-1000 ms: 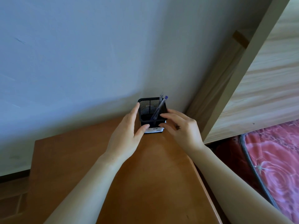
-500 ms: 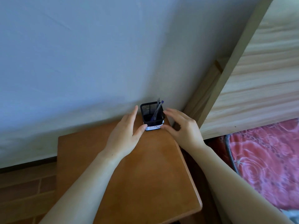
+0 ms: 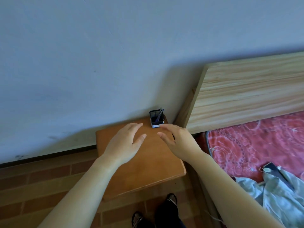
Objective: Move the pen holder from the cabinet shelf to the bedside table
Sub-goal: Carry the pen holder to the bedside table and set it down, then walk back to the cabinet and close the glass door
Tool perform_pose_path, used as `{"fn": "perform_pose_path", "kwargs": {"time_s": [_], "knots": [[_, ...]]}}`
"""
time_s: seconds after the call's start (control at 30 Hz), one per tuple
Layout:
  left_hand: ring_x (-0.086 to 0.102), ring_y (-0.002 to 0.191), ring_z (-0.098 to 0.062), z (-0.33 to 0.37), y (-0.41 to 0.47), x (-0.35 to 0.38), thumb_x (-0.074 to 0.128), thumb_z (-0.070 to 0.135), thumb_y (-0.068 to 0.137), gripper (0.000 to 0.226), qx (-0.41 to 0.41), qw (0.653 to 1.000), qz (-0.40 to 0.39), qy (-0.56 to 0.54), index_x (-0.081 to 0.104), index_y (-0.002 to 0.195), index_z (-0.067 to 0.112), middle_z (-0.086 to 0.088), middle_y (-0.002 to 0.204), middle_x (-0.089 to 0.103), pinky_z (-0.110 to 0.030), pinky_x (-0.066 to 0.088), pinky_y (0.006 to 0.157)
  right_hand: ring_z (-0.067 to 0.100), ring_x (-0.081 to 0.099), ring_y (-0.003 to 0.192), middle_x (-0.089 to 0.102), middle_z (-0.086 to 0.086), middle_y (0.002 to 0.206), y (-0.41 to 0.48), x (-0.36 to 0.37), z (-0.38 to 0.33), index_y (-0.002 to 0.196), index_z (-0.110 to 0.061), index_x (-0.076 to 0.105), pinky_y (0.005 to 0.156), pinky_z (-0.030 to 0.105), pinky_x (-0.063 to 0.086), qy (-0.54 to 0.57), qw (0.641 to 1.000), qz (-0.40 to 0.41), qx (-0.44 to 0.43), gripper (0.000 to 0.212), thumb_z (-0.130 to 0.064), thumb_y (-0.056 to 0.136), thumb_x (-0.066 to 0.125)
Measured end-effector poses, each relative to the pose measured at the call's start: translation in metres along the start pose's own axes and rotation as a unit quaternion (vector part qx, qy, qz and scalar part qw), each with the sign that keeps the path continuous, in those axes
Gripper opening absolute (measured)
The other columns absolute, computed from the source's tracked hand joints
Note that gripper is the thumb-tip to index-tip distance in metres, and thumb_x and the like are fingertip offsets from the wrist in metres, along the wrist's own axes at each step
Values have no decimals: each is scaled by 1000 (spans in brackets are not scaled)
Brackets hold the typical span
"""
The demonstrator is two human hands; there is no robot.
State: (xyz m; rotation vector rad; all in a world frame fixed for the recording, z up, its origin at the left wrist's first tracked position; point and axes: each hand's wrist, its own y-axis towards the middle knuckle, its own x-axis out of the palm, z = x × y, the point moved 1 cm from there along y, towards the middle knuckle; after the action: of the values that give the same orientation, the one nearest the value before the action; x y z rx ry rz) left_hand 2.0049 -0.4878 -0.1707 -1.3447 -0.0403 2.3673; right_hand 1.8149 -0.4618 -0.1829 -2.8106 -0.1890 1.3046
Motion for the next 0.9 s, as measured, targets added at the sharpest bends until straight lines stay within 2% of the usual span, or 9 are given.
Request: {"fn": "perform_pose_path", "kwargs": {"time_s": [0.17,0.37,0.53,0.63,0.77,0.83,0.9], "knots": [[27,136,-11,30,-61,-31,34,52,90,54,6,1000,-1,2,27,140,34,9,150,27,-32,30,107,9,51,116,57,-5,128,-50,-28,-50,131,-26,44,93,23,38,-21,999,-33,6,49,-51,89,43],[32,132,-10,38,-121,-58,33,55,87,57,30,999,33,-8,34,138,31,8,146,34,-35,32,108,11,44,124,48,-7,137,-97,-52,-96,135,-29,39,101,31,38,-44,998,-35,-41,51,-53,89,41],[29,133,-5,54,-157,-67,32,56,85,57,15,997,63,-29,32,138,34,12,147,32,-28,26,108,8,43,123,47,-10,137,-123,-74,-113,135,-32,37,99,28,38,-42,995,-50,-75,52,-55,88,40],[31,131,-5,71,-165,-66,32,57,85,57,-2,996,79,-41,30,138,37,15,147,30,-28,29,107,7,41,125,44,-11,140,-127,-87,-116,136,-33,35,101,28,37,-52,991,-80,-97,54,-56,88,39],[27,130,2,86,-169,-64,34,54,87,54,-15,992,113,-50,32,137,36,18,145,31,-19,24,102,8,40,127,41,-11,142,-122,-100,-117,137,-32,33,103,28,36,-69,982,-128,-124,57,-58,87,38],[27,130,1,88,-173,-62,34,54,88,54,-32,991,124,-49,32,138,35,17,145,31,-20,25,103,7,39,127,40,-12,142,-116,-102,-117,137,-33,33,102,26,35,-80,977,-143,-138,57,-59,86,38],[27,131,0,83,-183,-60,32,57,87,54,-75,986,133,-63,31,138,38,18,145,29,-28,31,106,7,38,127,39,-12,142,-108,-98,-122,137,-34,32,100,25,34,-89,969,-169,-157,57,-58,86,38]]}}
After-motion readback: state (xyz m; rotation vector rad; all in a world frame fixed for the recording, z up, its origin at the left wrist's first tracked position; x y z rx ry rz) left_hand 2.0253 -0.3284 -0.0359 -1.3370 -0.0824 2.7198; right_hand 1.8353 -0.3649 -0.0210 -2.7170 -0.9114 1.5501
